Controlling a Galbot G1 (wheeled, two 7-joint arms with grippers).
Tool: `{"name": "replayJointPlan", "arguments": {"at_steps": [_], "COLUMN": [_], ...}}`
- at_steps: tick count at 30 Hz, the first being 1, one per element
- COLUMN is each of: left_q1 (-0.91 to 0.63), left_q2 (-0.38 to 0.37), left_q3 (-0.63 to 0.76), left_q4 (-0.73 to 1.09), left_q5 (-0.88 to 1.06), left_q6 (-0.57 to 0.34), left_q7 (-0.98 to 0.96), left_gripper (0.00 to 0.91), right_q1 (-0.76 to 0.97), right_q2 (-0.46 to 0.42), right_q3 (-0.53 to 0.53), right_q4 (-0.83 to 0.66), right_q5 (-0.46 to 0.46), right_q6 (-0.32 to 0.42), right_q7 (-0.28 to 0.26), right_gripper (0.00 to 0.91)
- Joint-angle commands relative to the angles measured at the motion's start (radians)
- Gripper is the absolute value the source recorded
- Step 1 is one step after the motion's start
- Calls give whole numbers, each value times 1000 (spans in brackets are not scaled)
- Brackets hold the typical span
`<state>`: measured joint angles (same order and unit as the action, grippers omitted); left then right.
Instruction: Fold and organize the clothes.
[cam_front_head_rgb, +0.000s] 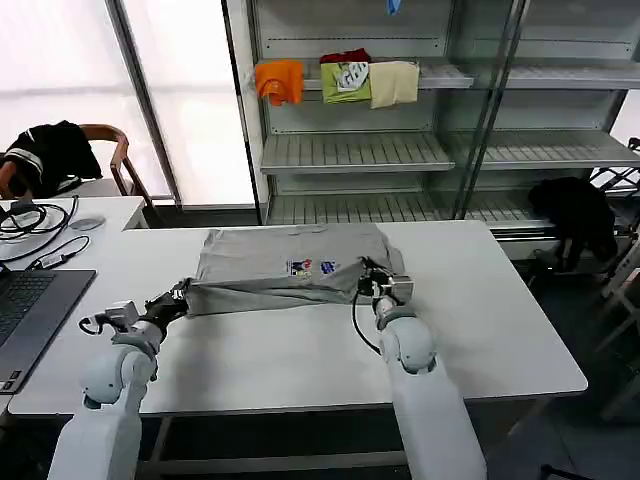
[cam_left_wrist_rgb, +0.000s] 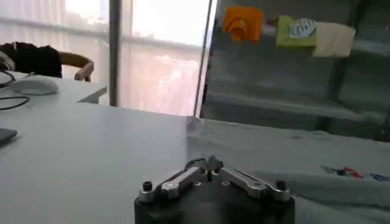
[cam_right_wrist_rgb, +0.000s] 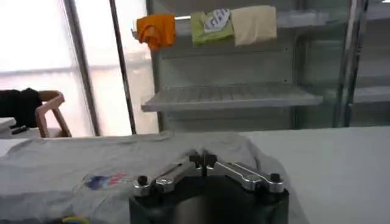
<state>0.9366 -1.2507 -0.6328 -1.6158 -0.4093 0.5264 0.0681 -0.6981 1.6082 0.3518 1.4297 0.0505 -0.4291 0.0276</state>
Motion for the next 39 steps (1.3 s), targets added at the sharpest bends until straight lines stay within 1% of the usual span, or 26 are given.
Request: {"name": "replayJointPlan", "arguments": {"at_steps": [1,3,5,6,7,8,12,16,19,22,23,25,28,29,33,39], "left_q1": [-24,-24,-24,-25,-26,-27,-31,-25,-14,1,7,15,39,47,61,73], "left_q2": [1,-1,-3,-4,-3,-3,1,5,9,11,12,12,14,16,17,16], "left_q3": [4,6,8,9,10,10,9,5,-2,-8,-10,-11,-13,-13,-9,3], "left_q4": [37,36,34,34,33,33,28,10,-8,-25,-34,-50,-73,-79,-88,-89], "left_q5": [45,48,50,52,53,55,65,68,67,65,65,66,71,71,83,108], "left_q6": [-1,-2,-2,-2,-2,-2,-2,-3,-4,-3,-3,-2,6,12,26,50], "left_q7": [15,15,14,15,14,14,10,6,5,6,4,0,-8,-8,-9,-7], "left_gripper": [20,30,101,423,796,907,907,907,907,907,907,907,907,907,907,907], "right_q1": [72,83,95,98,101,107,125,139,129,77,18,-24,-85,-113,-181,-226], "right_q2": [15,13,13,13,13,13,13,0,-20,-46,-69,-87,-105,-116,-148,-160], "right_q3": [-3,-4,-5,-5,-6,-4,2,4,2,-2,-2,0,20,28,43,63], "right_q4": [-85,-93,-102,-103,-105,-106,-106,-82,-49,13,76,122,200,228,279,277], "right_q5": [-48,-58,-65,-68,-69,-68,-64,-46,-41,-44,-43,-44,-15,-8,-16,-24], "right_q6": [7,9,13,16,19,23,80,90,81,14,-34,-53,-135,-149,-151,-150], "right_q7": [-9,-11,-12,-12,-7,-1,24,35,36,25,-6,-18,-40,-52,-63,-62], "right_gripper": [0,0,0,0,0,907,907,907,907,907,907,907,907,907,907,907]}}
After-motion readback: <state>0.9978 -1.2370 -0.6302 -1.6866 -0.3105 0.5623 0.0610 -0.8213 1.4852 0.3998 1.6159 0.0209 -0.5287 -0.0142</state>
